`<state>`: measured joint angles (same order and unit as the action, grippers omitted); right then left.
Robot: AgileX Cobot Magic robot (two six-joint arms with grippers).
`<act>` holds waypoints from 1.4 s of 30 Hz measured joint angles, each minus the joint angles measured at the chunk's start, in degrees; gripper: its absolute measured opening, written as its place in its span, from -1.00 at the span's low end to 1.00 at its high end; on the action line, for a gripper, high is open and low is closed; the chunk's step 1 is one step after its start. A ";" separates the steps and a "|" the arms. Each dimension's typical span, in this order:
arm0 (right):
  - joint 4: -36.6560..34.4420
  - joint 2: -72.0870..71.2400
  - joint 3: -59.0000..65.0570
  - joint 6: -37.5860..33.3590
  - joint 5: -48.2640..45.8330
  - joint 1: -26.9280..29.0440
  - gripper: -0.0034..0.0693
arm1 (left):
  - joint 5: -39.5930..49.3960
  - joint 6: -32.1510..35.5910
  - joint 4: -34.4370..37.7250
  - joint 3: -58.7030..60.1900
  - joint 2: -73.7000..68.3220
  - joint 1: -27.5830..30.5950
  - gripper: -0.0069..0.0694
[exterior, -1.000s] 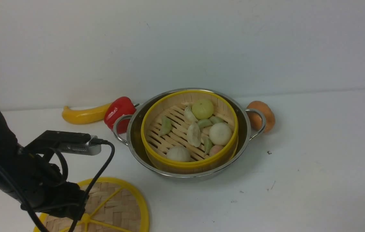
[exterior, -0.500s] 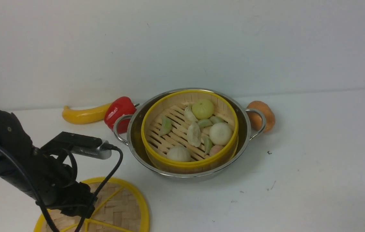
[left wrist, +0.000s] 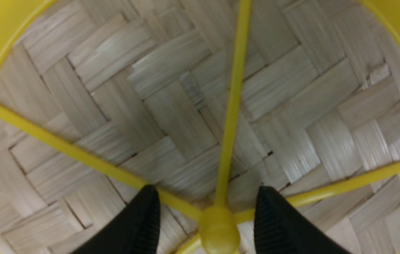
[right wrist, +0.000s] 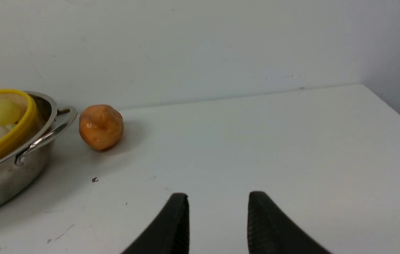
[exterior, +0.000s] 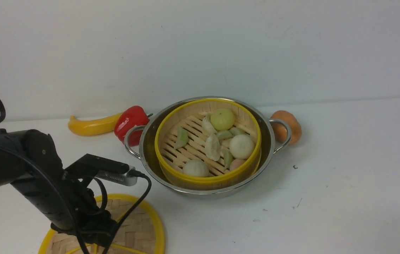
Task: Place the steamer in the pot on the white table, and put the lid on the steamer.
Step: 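Grasp the bamboo steamer lid lying on the table by its centre knob, then place the yellow bamboo steamer lid onto the steamer in the pot with the left gripper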
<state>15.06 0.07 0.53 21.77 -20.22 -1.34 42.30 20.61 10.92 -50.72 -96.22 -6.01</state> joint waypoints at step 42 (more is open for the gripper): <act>0.00 0.00 0.00 0.00 0.00 0.00 -0.22 | 12.27 -2.72 -9.77 -9.45 20.14 -0.12 -0.52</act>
<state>15.06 0.07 0.53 21.77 -20.22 -1.34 54.57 17.90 1.15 -60.17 -76.08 -6.14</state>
